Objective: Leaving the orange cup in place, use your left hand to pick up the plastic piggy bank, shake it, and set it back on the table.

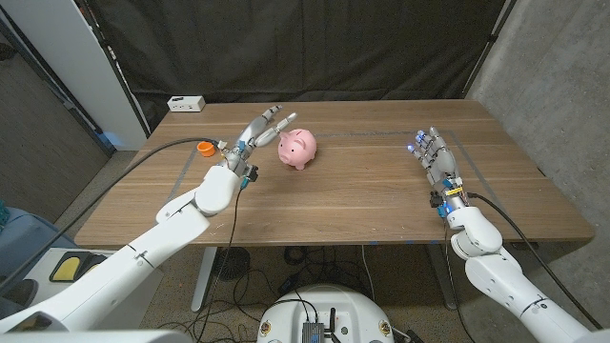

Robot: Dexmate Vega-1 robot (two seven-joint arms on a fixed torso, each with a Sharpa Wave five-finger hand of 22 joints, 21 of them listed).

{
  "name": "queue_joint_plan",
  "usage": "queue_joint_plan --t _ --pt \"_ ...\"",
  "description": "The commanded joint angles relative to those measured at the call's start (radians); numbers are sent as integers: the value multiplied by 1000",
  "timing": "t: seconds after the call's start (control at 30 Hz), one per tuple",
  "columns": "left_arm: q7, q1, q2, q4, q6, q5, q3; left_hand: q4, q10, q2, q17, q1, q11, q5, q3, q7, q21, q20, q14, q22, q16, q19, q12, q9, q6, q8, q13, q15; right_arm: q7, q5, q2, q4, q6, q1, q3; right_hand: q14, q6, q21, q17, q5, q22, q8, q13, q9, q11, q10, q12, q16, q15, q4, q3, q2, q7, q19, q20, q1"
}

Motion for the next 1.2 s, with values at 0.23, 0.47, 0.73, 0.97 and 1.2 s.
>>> queue_joint_plan --t 0.23,0.47,0.73,0.97,1.2 --pt "-13 133 -34 24 -340 -259 -106 -3 27 11 -1 -3 7 8 0 24 13 5 28 1 8 32 10 3 29 10 -11 10 7 -18 0 -18 18 9 -9 -4 8 1 2 -1 2 1 1 3 -1 0 0 -2 2 -3 -2 -8 0 3 -2 1" --pt "-26 152 -55 24 -371 -301 -125 -5 32 15 -1 -1 5 8 1 22 14 7 34 1 8 37 10 3 33 9 -15 7 -5 -31 -27 -26 -10 15 3 -11 -3 -2 1 -1 2 -4 0 3 -6 -17 -7 -4 4 -2 -2 -6 -7 -6 1 2" --pt "-149 123 -129 155 -497 -480 -107 -8 35 17 -1 0 4 9 2 20 13 11 39 1 8 38 10 3 37 8 -20 5 -34 -47 -25 -42 -8 -1 12 -13 -7 -3 1 0 2 -5 0 3 -5 -21 -8 -4 8 -2 -2 -5 -5 -9 4 2" --pt "-143 124 -163 203 -532 -506 -115 -10 37 19 -1 2 -3 8 2 18 13 15 42 1 7 40 9 3 41 6 -25 3 -25 -41 -28 -36 -27 6 4 -10 -6 -2 1 0 2 -5 -1 3 -4 -15 -6 -3 8 -2 -2 -5 -2 -7 5 3" --pt "-156 125 -179 242 -538 -556 -124 -12 31 21 -1 2 1 8 2 17 6 18 34 1 1 27 5 3 34 1 -31 7 -23 -48 -41 -47 -47 11 -2 -20 1 -4 1 -1 3 -2 -1 2 -3 -23 -8 -6 12 -1 -3 -5 -17 -17 9 2"
